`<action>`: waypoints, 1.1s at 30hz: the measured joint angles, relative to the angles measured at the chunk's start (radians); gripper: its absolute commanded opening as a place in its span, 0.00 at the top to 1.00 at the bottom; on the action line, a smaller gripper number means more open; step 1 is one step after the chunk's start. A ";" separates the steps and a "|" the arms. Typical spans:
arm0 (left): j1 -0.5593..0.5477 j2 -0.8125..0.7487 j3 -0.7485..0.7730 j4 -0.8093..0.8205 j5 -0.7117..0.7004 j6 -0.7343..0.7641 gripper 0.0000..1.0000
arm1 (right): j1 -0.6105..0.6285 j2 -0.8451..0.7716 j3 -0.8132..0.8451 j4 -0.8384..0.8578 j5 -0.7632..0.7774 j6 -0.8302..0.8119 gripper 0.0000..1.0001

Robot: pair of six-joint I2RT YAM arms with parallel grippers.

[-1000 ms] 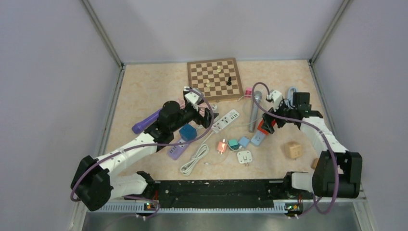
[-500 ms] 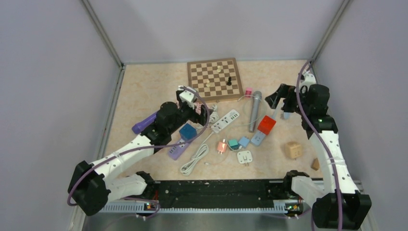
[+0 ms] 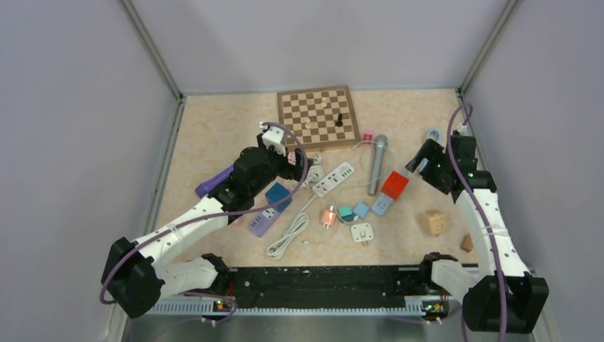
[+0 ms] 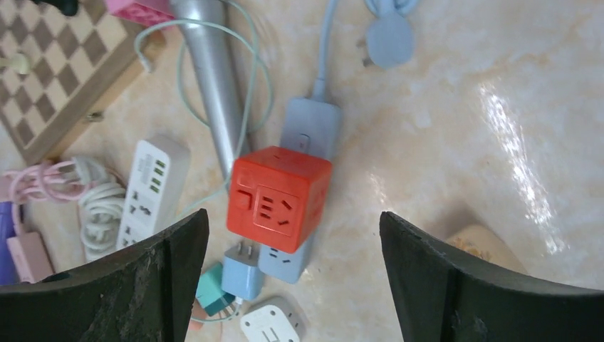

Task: Insert the plug

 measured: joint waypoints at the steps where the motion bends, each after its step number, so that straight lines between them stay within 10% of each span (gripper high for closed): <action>1: 0.000 0.004 0.011 -0.015 0.000 -0.005 0.02 | 0.003 0.006 -0.006 -0.017 0.019 0.005 0.16; 25: 0.000 0.163 0.115 -0.092 0.035 -0.064 0.04 | 0.072 0.123 -0.125 -0.002 -0.050 0.115 0.67; 29: 0.000 0.167 0.115 -0.085 0.034 -0.064 0.04 | 0.077 0.132 -0.124 0.010 -0.042 0.129 0.63; 33: 0.000 0.167 0.114 -0.069 0.026 -0.063 0.04 | 0.077 0.153 -0.088 -0.026 0.010 0.143 0.22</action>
